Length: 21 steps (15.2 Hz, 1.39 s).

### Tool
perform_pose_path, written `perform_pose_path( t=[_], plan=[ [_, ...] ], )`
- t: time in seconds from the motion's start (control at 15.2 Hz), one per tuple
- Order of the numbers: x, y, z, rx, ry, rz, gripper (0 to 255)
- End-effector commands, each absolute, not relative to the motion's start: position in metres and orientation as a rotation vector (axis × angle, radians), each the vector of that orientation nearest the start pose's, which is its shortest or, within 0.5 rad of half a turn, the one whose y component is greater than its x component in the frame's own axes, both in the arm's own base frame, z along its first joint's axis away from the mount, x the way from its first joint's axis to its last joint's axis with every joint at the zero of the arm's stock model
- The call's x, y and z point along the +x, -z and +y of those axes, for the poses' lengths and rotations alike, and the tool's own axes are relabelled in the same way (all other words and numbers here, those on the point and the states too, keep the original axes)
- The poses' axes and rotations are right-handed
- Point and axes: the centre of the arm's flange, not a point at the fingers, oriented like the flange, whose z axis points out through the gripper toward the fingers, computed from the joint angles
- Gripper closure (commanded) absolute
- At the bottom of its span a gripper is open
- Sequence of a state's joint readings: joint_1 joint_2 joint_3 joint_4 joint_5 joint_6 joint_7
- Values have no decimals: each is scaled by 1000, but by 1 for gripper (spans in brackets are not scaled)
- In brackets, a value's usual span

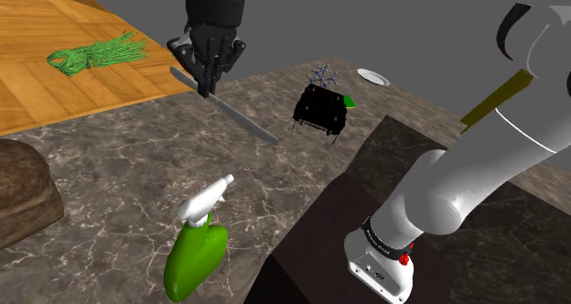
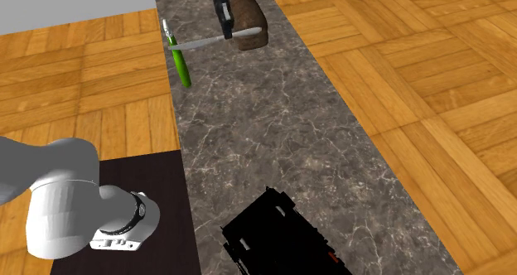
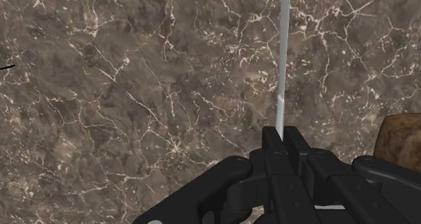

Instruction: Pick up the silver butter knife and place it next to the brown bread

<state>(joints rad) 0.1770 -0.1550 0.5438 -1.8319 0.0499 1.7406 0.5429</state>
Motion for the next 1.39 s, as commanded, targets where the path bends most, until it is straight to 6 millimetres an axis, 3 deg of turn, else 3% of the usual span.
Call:
perform_pose_path(
  t=[0.0, 0.66, 0.73, 1.32],
  plan=[
    [375, -586, 391, -3129, 82, -258, 255],
    [348, -586, 520, -3129, 82, -258, 255],
    [344, -586, 540, -3129, 82, -258, 255],
    [344, -539, 540, -3129, 82, -258, 255]
  ],
)
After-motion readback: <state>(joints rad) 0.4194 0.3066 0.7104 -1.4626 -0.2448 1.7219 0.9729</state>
